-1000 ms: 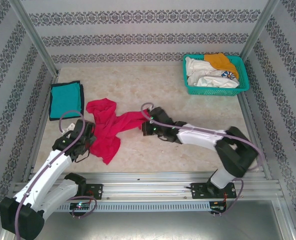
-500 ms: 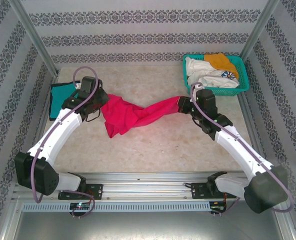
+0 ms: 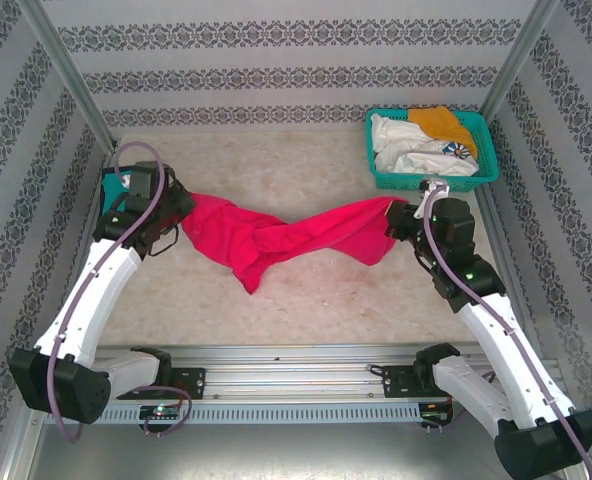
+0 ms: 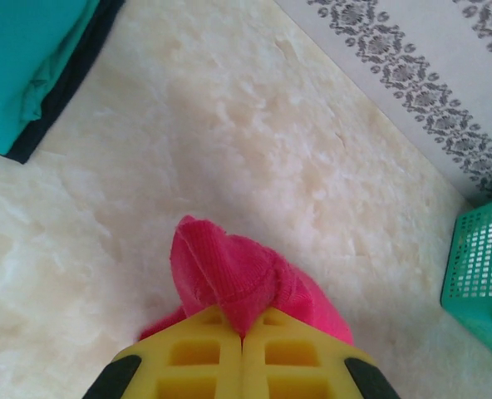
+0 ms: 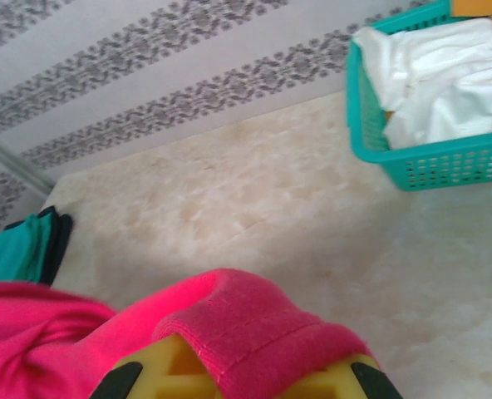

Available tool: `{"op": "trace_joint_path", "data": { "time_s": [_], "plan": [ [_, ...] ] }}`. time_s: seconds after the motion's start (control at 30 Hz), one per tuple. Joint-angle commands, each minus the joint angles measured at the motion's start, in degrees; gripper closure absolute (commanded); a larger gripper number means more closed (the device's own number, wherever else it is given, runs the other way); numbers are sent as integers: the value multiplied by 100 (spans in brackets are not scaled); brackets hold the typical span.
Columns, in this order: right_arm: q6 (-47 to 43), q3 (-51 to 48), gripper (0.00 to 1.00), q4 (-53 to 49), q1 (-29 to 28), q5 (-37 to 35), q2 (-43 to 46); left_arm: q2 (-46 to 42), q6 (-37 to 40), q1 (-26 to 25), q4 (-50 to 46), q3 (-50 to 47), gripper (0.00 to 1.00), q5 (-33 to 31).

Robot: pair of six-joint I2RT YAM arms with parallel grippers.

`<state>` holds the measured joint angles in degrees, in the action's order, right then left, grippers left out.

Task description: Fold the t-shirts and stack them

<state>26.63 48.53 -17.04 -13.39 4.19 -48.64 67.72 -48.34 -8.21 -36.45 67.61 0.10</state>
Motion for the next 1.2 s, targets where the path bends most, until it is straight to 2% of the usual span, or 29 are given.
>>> {"op": "trace_joint_path", "data": {
  "time_s": [0.0, 0.1, 0.2, 0.57, 0.67, 0.87, 1.03, 1.13, 1.17],
  "plan": [
    [-205, 447, 100, -45, 263, 112, -238, 328, 73, 359, 42, 387, 98, 427],
    [-267, 885, 100, -10, 421, 245, -383, 687, 160, 516, -48, 1110, 98, 713],
    [-425, 1097, 100, 7, 451, 332, -266, 717, 270, 556, -102, 1555, 99, 697],
    [-1030, 776, 100, 110, 449, 1485, 1757, -226, 811, 619, -576, 2154, 99, 302],
    [-1179, 883, 100, -80, 444, 1688, 1972, -379, 1012, 620, -588, 2303, 99, 125],
    [-1409, 780, 100, -243, 442, 1377, 1606, 97, 1419, 622, -474, 2535, 99, -72],
    [-1441, 223, 100, 177, 406, 1175, 865, 1157, 1642, 611, 21, 2477, 100, 210],
    [-1427, -179, 100, 500, 343, 937, 216, 2148, 1790, 610, 61, 2661, 99, 442],
    [-1412, -292, 100, 646, 316, 888, -44, 2510, 1781, 601, 48, 2775, 93, 528]
  ]
}}
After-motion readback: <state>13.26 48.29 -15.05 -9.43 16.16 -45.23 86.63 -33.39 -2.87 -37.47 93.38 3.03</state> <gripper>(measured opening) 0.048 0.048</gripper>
